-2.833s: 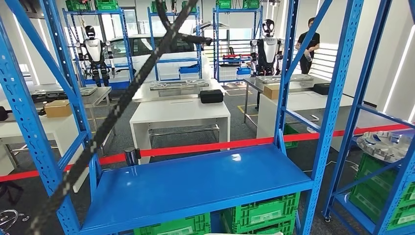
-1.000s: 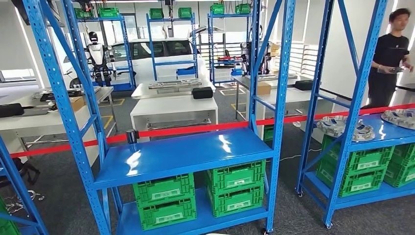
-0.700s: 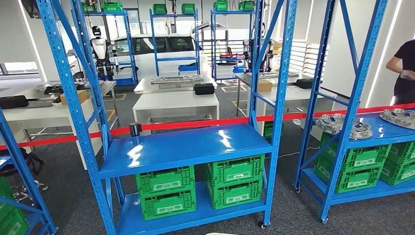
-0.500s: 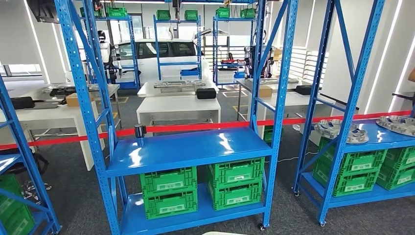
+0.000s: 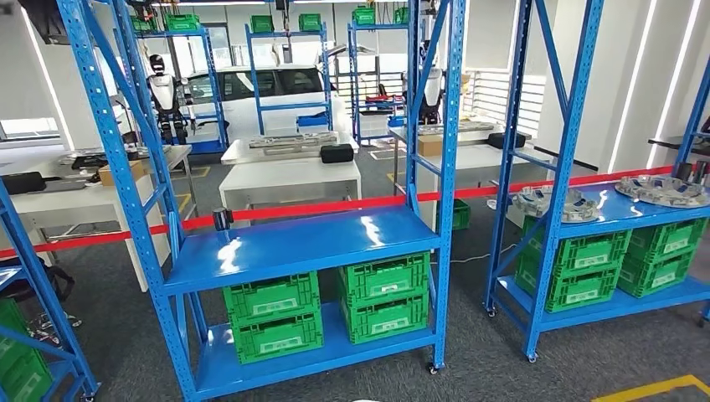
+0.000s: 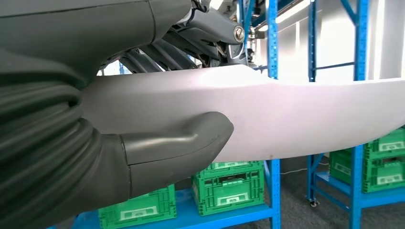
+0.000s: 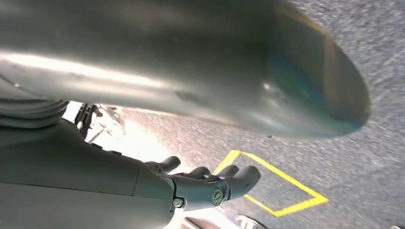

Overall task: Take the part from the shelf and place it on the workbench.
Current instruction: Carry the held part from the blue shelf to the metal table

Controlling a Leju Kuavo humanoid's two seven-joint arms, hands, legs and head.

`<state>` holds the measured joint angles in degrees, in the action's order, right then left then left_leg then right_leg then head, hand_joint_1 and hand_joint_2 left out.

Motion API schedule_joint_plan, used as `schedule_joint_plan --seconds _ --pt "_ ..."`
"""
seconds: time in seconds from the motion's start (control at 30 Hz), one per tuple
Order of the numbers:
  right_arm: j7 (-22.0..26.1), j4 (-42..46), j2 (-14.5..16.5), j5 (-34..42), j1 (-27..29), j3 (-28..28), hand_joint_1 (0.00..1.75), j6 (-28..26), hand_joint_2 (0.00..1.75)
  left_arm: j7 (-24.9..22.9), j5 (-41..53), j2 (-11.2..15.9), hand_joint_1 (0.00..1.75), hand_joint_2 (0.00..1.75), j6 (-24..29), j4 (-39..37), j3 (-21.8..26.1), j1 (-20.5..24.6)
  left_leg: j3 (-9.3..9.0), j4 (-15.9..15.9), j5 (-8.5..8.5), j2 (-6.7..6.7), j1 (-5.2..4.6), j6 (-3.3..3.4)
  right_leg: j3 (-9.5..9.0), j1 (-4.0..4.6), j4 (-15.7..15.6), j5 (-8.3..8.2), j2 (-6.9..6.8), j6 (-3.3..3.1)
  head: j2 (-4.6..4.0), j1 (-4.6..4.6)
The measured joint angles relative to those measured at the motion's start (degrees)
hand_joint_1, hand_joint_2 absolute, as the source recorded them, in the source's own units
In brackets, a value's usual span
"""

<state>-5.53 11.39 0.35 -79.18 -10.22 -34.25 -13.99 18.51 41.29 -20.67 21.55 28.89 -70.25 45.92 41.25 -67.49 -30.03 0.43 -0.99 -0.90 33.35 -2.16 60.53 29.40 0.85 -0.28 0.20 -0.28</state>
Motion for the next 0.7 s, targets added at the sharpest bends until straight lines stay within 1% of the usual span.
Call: schedule_joint_plan --seconds 0.03,0.07,0.1,0.13,0.17,0.2,0.23,0.27,0.3,0.33,0.37,0.4,0.43,0.47,0.5,0.53,0.57,0.6,0.63,0.67,0.7 --pt "-0.1 0.0 0.0 0.0 0.0 0.0 0.00 0.0 0.00 0.1 0.1 0.0 1.75 1.75 0.0 -0.1 0.1 -0.1 1.26 -3.8 -2.13 -0.02 0.14 -0.22 0.43 0.05 0.0 -0.41 0.30 -0.05 0.00 -0.04" --pt "-0.1 0.0 0.0 0.0 0.1 0.0 0.00 0.0 0.00 0.2 0.2 0.0 1.75 1.75 0.0 -0.2 0.1 -0.2 2.16 -6.8 -3.47 -0.05 0.22 -0.28 0.86 0.12 0.0 -0.78 0.67 -0.06 0.00 -0.07" --pt "-0.1 0.0 0.0 -0.1 0.1 0.0 0.00 0.0 0.00 0.2 0.3 0.0 1.75 1.75 0.0 -0.3 0.2 -0.4 2.23 -8.2 -3.71 -0.12 0.23 -0.16 1.24 0.22 0.0 -1.07 1.07 -0.03 0.00 -0.08" --pt "-0.1 0.0 0.0 -0.3 0.2 0.0 0.00 0.0 0.00 0.1 0.3 0.0 1.75 1.75 0.0 -0.4 0.2 -0.5 1.25 -7.5 -2.95 -0.30 0.18 0.15 1.55 0.37 0.0 -1.33 1.53 0.00 0.00 -0.10" --pt "0.0 0.0 0.0 -0.4 0.2 0.0 0.00 0.1 0.00 0.0 0.5 0.0 1.75 1.75 0.1 -0.5 0.3 -0.6 -0.85 -4.5 -1.42 -0.81 0.09 0.72 1.74 0.54 0.0 -1.55 2.04 0.03 0.00 -0.10" --pt "0.0 0.0 0.1 -0.6 0.1 0.0 0.00 0.1 0.00 -0.1 0.6 0.0 1.75 1.75 0.2 -0.6 0.4 -0.7 -3.44 -0.3 0.00 -2.05 -0.07 1.59 1.88 0.56 0.0 -1.76 2.53 0.06 0.00 -0.10" --pt "-0.1 0.0 0.3 -0.8 0.0 0.0 0.00 0.2 0.00 -0.1 0.7 0.0 1.75 1.75 0.4 -0.7 0.5 -0.7 -5.89 3.5 1.01 -3.30 -0.19 2.35 1.98 0.58 -0.1 -1.99 3.01 0.20 0.00 0.06" --pt "-0.1 0.0 0.4 -0.9 -0.2 0.0 0.00 0.3 0.00 -0.2 0.7 0.0 1.75 1.75 0.6 -0.8 0.7 -0.7 -7.66 6.4 1.68 -4.34 -0.32 2.89 2.06 0.37 -0.3 -2.27 3.52 0.47 0.00 0.01" --pt "-0.1 0.0 0.5 -1.0 -0.3 0.0 0.00 0.4 0.00 -0.1 0.7 0.1 1.75 1.75 0.7 -0.9 0.9 -0.7 -8.55 7.9 1.82 -4.97 -0.49 3.21 2.14 0.06 -0.5 -2.57 4.03 0.84 0.00 0.00" --pt "-0.1 0.1 0.5 -1.1 -0.5 0.0 0.00 0.5 0.00 -0.1 0.8 0.1 1.75 1.75 0.9 -1.0 1.1 -0.7 -8.90 8.4 1.97 -4.70 -0.63 3.24 2.19 -0.11 -0.9 -2.91 4.58 1.31 0.01 -0.03" --pt "-0.2 0.1 0.5 -1.1 -0.5 0.0 0.00 0.6 0.00 -0.1 0.9 0.1 1.75 1.75 1.0 -1.1 1.2 -0.8 -9.16 9.3 2.42 -4.13 -0.62 3.36 2.18 -0.19 -1.3 -3.25 5.17 1.77 0.01 -0.22" --pt "-0.2 0.1 0.6 -1.2 -0.4 0.0 0.00 0.7 0.00 -0.1 1.1 0.0 1.75 1.75 1.0 -1.2 1.3 -0.8 -9.52 10.3 2.84 -3.45 -0.53 3.47 2.31 -0.02 -1.4 -3.30 5.04 2.03 0.01 -0.16" --pt "-0.2 0.1 0.6 -1.2 -0.4 0.0 0.00 0.7 0.00 0.0 1.3 0.0 1.75 1.75 1.1 -1.2 1.3 -0.7 -9.88 11.3 3.33 -2.69 -0.34 3.61 2.74 0.21 -0.8 -2.82 4.22 2.17 0.01 -0.08" --pt "-0.2 0.1 0.6 -1.2 -0.4 0.0 0.00 0.7 0.00 0.0 1.5 -0.1 1.75 1.75 1.1 -1.3 1.4 -0.7 -10.14 12.1 3.83 -1.87 -0.12 3.66 3.65 0.47 0.9 -1.73 2.92 2.27 0.01 0.07" --pt "-0.2 0.1 0.6 -1.2 -0.6 0.0 0.00 0.6 0.00 0.0 1.7 0.0 1.75 1.75 1.2 -1.4 1.4 -0.8 -10.17 12.3 4.02 -1.08 -0.08 3.65 5.13 0.57 3.9 -0.05 1.37 2.33 0.01 0.23" --pt "-0.2 0.1 0.5 -1.2 -0.7 0.0 0.00 0.6 0.00 0.0 1.9 0.0 1.75 1.75 1.2 -1.5 1.5 -0.9 -9.99 12.3 4.06 -0.28 -0.07 3.72 6.87 0.60 7.5 1.76 0.33 2.53 0.01 0.34" --pt "-0.2 0.1 0.5 -1.2 -0.8 0.0 0.00 0.6 0.00 0.0 2.0 0.0 1.75 1.75 1.2 -1.6 1.5 -1.1 -9.72 12.0 3.99 0.54 -0.07 3.69 8.39 0.61 10.8 3.04 -0.20 2.78 0.01 0.41" --pt "-0.3 0.1 0.4 -1.1 -0.7 0.0 0.00 0.6 0.00 0.0 2.2 0.0 1.75 1.75 1.2 -1.7 1.6 -1.3 -9.42 11.7 3.88 1.31 -0.08 3.66 9.18 0.54 12.6 3.45 -0.46 3.01 0.01 0.42" --pt "-0.3 0.1 0.4 -1.1 -0.7 0.0 0.00 0.6 0.00 0.0 2.2 0.0 1.75 1.75 1.2 -1.8 1.6 -1.4 -9.10 11.3 3.73 2.05 -0.05 3.56 8.79 0.46 12.2 2.80 -0.71 3.22 0.01 0.44" --pt "-0.3 0.1 0.4 -1.1 -0.6 0.0 0.00 0.6 0.00 0.0 2.3 0.0 1.75 1.75 1.2 -1.8 1.6 -1.4 -8.80 10.7 3.51 2.75 0.01 3.40 7.20 0.36 9.6 1.31 -1.15 3.42 0.01 0.46" --pt "-0.3 0.1 0.3 -1.2 -0.7 0.0 0.00 0.6 0.00 0.0 2.4 0.0 1.75 1.75 1.2 -1.8 1.7 -1.4 -8.50 10.1 3.18 3.44 0.07 3.14 5.05 0.29 5.7 -0.08 -2.06 3.55 0.01 0.47"
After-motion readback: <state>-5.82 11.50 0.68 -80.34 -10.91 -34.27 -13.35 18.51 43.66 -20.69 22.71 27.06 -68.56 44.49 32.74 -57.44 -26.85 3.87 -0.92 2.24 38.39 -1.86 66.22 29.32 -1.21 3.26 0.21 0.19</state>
